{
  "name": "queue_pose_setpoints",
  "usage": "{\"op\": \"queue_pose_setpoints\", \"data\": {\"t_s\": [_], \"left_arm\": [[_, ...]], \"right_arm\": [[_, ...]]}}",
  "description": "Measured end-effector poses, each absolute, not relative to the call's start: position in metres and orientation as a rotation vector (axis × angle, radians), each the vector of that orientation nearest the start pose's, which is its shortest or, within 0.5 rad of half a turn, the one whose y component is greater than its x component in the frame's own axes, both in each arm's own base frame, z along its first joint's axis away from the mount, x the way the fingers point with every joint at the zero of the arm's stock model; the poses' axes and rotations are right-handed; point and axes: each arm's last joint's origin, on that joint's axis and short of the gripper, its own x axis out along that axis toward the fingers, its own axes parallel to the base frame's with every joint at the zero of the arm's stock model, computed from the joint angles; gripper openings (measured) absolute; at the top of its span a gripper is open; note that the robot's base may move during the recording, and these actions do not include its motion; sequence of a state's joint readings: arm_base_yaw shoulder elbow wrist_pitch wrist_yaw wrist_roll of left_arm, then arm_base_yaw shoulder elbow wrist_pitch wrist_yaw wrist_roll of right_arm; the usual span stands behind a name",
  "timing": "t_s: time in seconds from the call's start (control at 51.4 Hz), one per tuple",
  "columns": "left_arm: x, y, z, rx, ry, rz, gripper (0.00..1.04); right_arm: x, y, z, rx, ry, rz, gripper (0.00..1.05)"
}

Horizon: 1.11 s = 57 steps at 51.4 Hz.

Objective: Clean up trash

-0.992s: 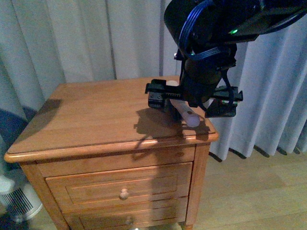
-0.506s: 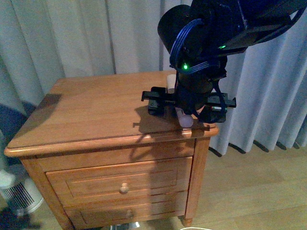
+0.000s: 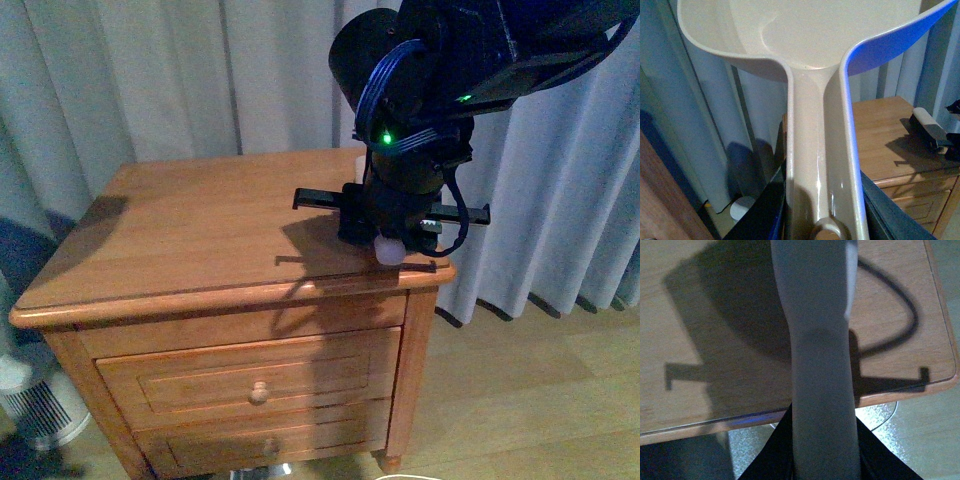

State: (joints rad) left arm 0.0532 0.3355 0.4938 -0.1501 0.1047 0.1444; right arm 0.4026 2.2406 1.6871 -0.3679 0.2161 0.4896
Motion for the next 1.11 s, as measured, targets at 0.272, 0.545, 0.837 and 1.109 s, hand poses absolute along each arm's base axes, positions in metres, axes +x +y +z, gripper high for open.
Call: {"op": "queue_pose_setpoints", "data": {"t_s": [0.272,0.545,0.837,1.109], "left_arm": [[0.1,0.002,0.289,0.145,-0.012,-0.051,0.28],[0.1,0.002,0.289,0.145,-0.012,-0.051,0.28],[0.1,0.002,0.289,0.145,-0.012,-0.051,0.28],[0.1,0.002,0.289,0.145,-0.012,-0.051,0.28]], "right_arm": [[0.44,0.174,0.184,0.155,0.821,-0.019,0.19],[0.407,0.157,0.266,0.064,0.535,0.022,0.19],[0.327,0.122,0.323,-0.008,0.276,-0.016,0.19],[0.235,0.084,0.334,-0.003,0.134,-0.028,0.19]]}}
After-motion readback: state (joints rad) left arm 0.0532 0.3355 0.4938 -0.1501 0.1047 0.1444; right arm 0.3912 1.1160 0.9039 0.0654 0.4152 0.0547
